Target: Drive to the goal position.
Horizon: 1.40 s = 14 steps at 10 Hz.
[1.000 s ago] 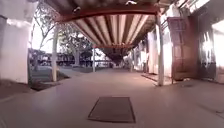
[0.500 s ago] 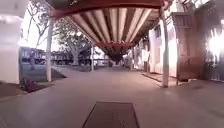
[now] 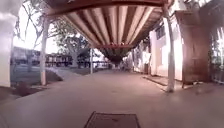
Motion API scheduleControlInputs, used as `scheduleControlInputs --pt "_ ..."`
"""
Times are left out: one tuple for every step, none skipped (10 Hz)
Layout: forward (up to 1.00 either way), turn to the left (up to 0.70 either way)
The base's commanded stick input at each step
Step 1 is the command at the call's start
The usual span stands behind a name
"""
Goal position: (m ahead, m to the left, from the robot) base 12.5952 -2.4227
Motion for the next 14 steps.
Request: scheduleControlInputs --pt "0.70 0.00" --pt "0.70 0.00" --pt "0.70 0.00" --pt "0.70 0.00" --pt "0.70 0.00" --pt "0.70 0.00" --pt "0.70 0.00" --pt "0.70 0.00" --pt "0.70 0.00" --pt "0.70 0.00" --pt "0.70 0.00" --pt "0.70 0.00" --pt "0.70 0.00" --pt "0.70 0.00"
